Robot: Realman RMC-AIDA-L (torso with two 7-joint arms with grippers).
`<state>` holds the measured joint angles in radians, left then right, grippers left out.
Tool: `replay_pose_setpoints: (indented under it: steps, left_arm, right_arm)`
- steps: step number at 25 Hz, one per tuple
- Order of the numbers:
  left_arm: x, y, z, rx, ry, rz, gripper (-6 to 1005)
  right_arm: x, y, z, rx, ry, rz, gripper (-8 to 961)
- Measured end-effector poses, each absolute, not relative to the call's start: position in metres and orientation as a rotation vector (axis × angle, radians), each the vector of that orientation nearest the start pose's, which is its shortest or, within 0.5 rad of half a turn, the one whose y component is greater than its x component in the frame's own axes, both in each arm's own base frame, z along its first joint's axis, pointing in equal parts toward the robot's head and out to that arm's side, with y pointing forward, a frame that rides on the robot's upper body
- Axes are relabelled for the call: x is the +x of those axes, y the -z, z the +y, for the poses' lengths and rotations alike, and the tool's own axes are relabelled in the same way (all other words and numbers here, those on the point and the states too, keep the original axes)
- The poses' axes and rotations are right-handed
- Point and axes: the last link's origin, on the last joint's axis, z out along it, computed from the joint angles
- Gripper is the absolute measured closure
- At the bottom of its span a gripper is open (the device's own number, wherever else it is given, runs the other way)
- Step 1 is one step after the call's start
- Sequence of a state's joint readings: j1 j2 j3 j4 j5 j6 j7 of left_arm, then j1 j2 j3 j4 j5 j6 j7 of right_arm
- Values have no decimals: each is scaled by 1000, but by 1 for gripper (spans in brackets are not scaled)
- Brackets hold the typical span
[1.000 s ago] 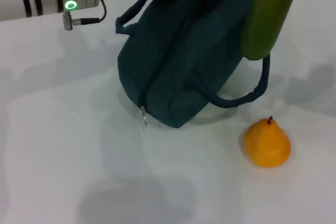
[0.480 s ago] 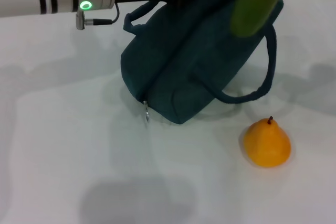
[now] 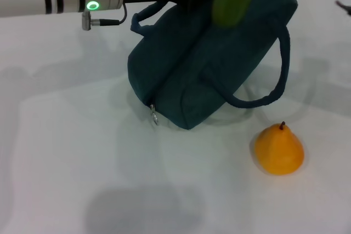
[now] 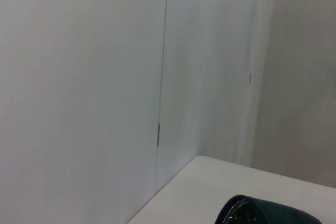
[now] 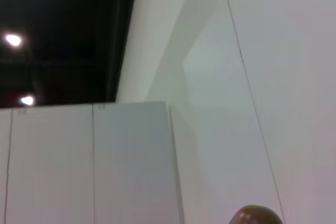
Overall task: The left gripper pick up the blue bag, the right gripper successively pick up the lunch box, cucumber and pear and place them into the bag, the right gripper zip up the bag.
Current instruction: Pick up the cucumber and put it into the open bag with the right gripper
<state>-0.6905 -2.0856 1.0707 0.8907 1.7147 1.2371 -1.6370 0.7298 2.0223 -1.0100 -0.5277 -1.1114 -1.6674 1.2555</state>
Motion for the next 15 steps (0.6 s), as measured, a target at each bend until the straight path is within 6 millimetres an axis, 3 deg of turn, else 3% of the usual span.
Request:
replay_pose_setpoints:
  steps: [6, 15]
  left_arm:
    - [-133, -3, 411, -2639, 750, -376, 920]
    - [-138, 1, 420, -2589, 714, -365, 919]
  right_arm:
    - [127, -26, 376, -2513, -1529, 167, 356]
    - [162, -12, 361, -2491, -1423, 179, 356]
